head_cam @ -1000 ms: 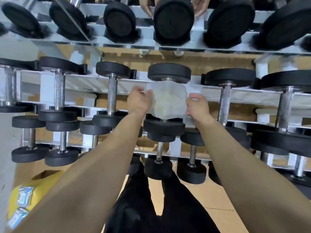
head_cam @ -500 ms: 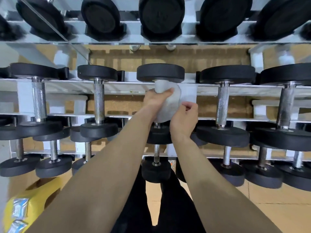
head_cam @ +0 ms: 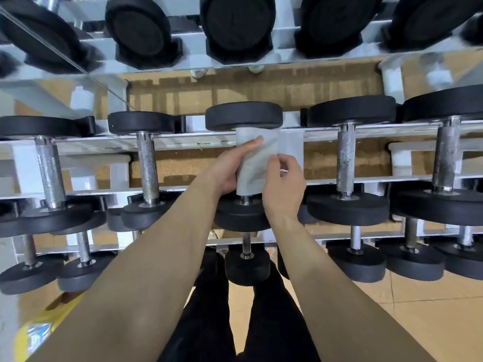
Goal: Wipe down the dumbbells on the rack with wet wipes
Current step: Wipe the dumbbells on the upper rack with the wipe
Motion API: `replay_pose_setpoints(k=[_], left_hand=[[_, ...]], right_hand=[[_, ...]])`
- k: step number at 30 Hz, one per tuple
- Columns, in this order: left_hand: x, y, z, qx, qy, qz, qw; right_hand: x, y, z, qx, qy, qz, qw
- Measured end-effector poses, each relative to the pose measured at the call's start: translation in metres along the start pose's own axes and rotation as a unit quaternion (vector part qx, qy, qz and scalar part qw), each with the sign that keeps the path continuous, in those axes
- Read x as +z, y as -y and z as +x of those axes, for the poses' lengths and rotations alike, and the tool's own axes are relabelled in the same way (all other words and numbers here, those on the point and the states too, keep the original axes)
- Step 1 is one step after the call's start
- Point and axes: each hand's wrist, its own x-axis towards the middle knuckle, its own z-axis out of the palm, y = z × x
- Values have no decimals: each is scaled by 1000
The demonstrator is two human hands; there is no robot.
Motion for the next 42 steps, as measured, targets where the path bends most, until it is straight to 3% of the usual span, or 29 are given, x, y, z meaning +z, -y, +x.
replay_pose_setpoints(k=[4, 7, 11, 15, 18, 21, 23, 27, 35, 37, 42], left_hand=[[0, 2, 3, 3, 3, 4, 1000], [0, 2, 3, 9, 5, 0, 1000], [-1, 2, 3, 9, 18, -2, 1000], [2, 1, 4, 10, 17, 4, 1000], [2, 0, 8, 7, 25, 2, 1000], [3, -2, 8, 2, 37, 0, 999], [3, -2, 8, 4, 30, 8, 1000], [-2, 0, 10, -2, 35, 1, 999], [-8, 1, 18, -26, 121, -76, 989], [-3, -2, 15, -21, 68, -59, 996], [26, -3, 9, 26, -189, 30, 981]], right_hand=[[-1, 2, -1, 7, 16, -21, 1000], [2, 2, -2, -71, 14, -119, 990], [7, 5, -5, -181, 14, -321, 930], [4, 11, -5, -157, 102, -434, 881], [-3, 8, -15, -134, 144, -389, 900], [1, 0, -41, -100, 55, -226, 967], [5, -1, -50, -60, -28, -137, 988], [9, 5, -37, 50, -74, -66, 994], [12, 6, -38, 21, -74, -121, 990], [12, 6, -39, 16, -66, -129, 989], [12, 7, -40, 8, -70, -128, 989]])
